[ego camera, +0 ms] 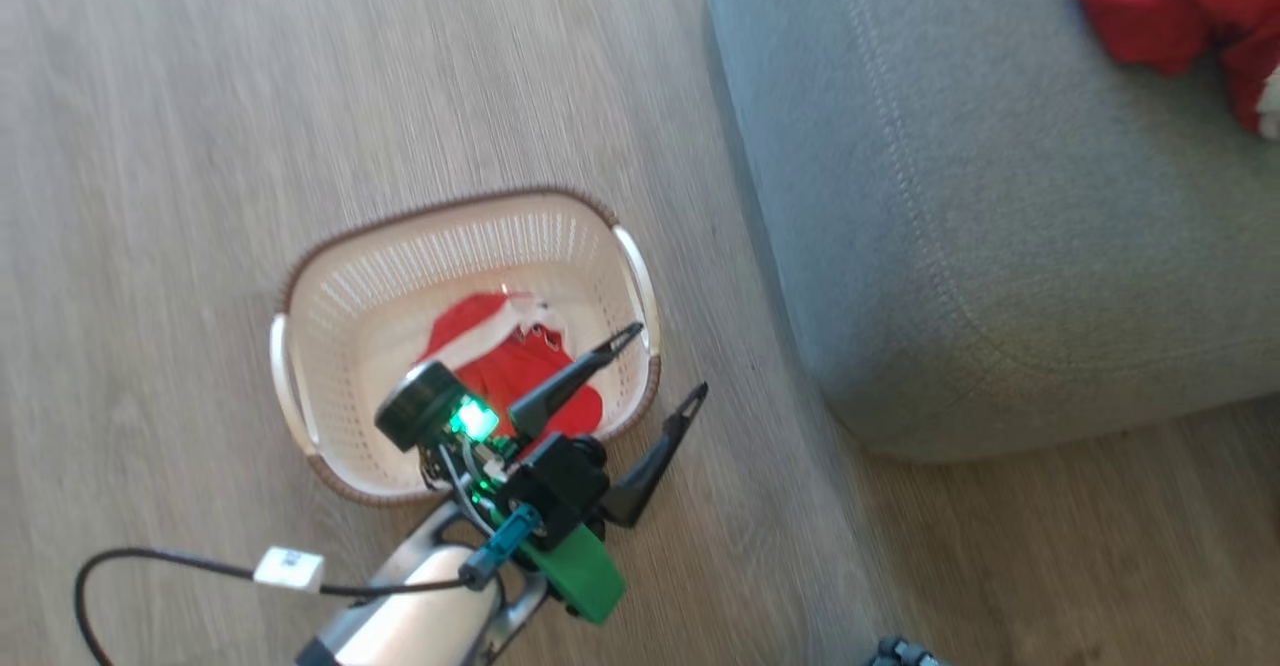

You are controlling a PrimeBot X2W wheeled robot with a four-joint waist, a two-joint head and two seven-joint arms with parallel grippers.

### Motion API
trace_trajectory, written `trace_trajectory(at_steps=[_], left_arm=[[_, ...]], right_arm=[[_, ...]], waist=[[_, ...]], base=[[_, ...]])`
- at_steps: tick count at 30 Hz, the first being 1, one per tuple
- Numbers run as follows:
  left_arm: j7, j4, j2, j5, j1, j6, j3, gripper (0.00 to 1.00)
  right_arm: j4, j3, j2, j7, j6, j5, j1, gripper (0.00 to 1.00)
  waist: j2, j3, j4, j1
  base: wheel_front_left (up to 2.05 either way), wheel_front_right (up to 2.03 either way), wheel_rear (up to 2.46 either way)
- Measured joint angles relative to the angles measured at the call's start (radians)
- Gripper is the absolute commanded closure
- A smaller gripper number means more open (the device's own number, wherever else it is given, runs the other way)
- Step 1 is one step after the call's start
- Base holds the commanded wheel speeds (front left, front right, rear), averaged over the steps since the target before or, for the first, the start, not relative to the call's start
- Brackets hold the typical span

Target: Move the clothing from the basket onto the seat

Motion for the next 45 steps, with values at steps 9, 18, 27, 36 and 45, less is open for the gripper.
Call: trace_trajectory(at_steps=[9, 18, 27, 36, 45], left_arm=[[0.0, 0.016, -0.067, -0.024, 0.083, 0.018, 0.059, 0.0], [0.0, 0.012, -0.122, -0.053, 0.173, 0.053, 0.178, 0.0], [0.0, 0.01, -0.141, -0.061, 0.257, 0.109, 0.288, 0.0], [0.0, -0.028, -0.147, -0.068, 0.336, 0.187, 0.349, 0.0], [0.0, -0.041, -0.148, -0.089, 0.394, 0.263, 0.413, 0.0]], right_arm=[[-0.298, 0.095, -0.007, -0.002, 0.0, 0.16, 0.154, 0.0], [-0.621, 0.223, -0.026, -0.006, 0.0, 0.289, 0.405, 0.0], [-0.875, 0.207, -0.001, -0.007, 0.0, 0.337, 0.646, 0.0], [-1.042, 0.141, 0.101, -0.007, 0.0, 0.334, 0.923, 0.0], [-1.074, 0.162, 0.215, -0.007, 0.0, 0.194, 1.09, 0.0]], waist=[[0.0, -0.166, 0.017, -0.0001], [0.0, -0.316, 0.06, -0.0001], [0.0, -0.393, 0.147, -0.0001], [-0.0001, -0.434, 0.235, -0.0001], [-0.0001, -0.455, 0.261, -0.0001]], base=[[0.0, 0.0, 0.0], [0.0, 0.0, 0.0], [0.0, 0.0, 0.0], [0.0, 0.0, 0.0], [0.0, 0.0, 0.0]])
